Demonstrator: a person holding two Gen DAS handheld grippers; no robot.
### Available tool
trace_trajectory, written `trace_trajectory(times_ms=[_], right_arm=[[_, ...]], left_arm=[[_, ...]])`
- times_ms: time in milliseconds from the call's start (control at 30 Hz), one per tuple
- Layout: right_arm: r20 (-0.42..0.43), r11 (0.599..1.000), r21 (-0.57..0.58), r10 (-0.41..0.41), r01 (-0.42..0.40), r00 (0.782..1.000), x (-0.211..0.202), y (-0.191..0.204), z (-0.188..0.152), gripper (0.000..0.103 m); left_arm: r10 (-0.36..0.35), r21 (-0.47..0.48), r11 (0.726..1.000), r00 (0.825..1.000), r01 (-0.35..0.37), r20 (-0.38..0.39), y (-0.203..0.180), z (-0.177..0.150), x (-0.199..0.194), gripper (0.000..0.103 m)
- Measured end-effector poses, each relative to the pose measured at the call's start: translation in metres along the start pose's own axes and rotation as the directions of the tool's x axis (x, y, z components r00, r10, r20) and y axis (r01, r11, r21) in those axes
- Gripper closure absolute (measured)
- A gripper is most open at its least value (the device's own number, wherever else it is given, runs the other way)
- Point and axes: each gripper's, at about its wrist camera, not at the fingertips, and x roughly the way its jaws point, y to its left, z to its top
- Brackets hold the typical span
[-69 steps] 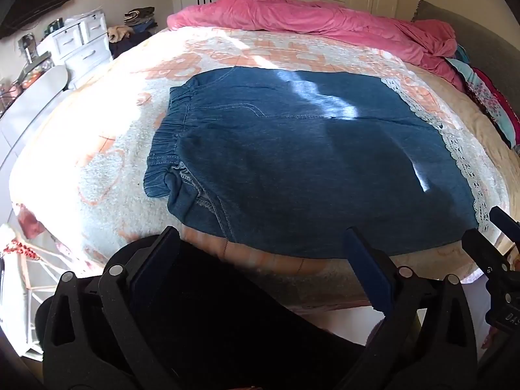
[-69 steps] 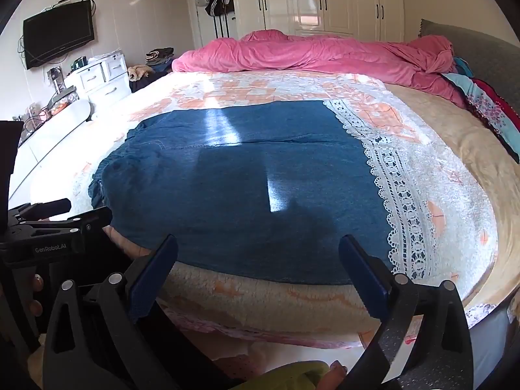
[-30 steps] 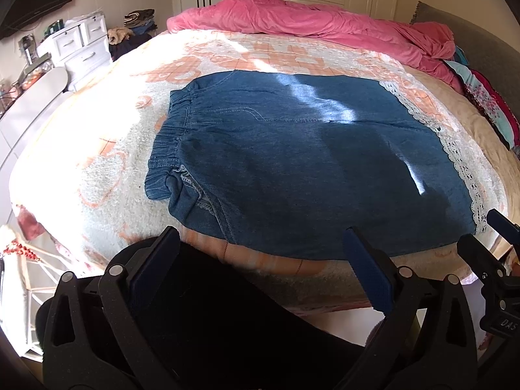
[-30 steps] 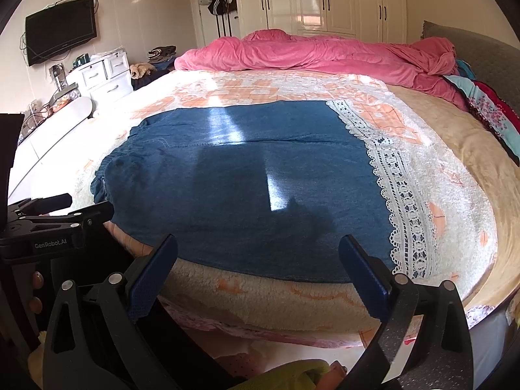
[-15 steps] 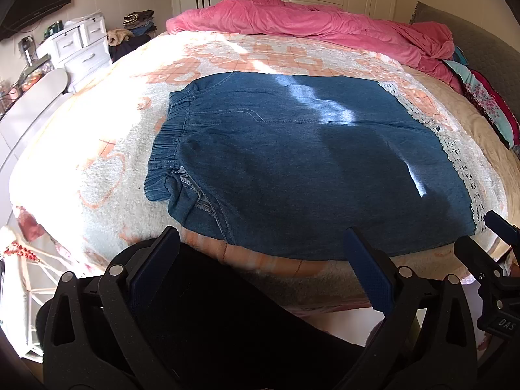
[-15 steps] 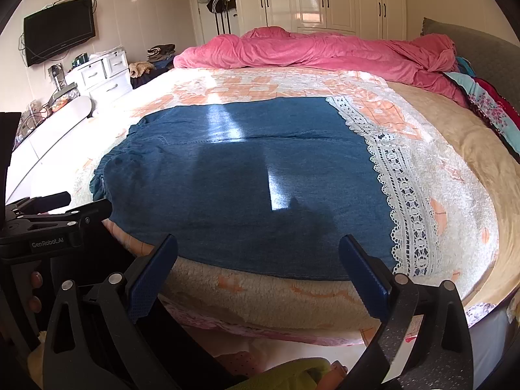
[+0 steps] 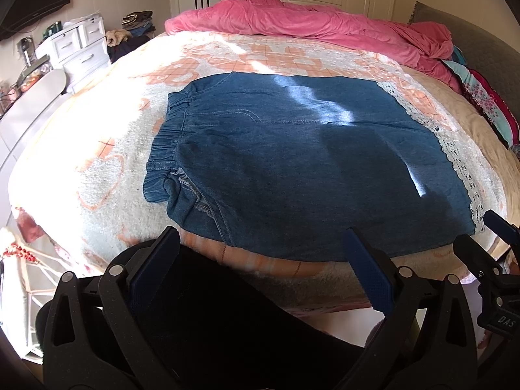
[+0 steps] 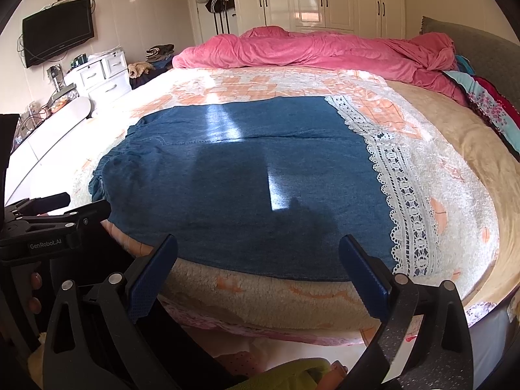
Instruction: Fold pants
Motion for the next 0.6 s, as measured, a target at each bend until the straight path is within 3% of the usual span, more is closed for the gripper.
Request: trace_trajectory(times_ms=[333,600], right_arm=[[-0.005,1.0,-0.012,0.006,-0.006,1.0,0.01,0.003,0.009,0.004],[-0.03,0.998,-0.054,0.014,-0.016,0.999,0.037,0.011,0.035,0.004]], left_arm=[[-0.003,-0.014,1.0,1.0,0.003,-0.013,0.008,0.006,0.01,0.009],[-0.018,-0.044,0.999,0.999,0.017,-0.028,0.027,0.03,0.029,0.009]])
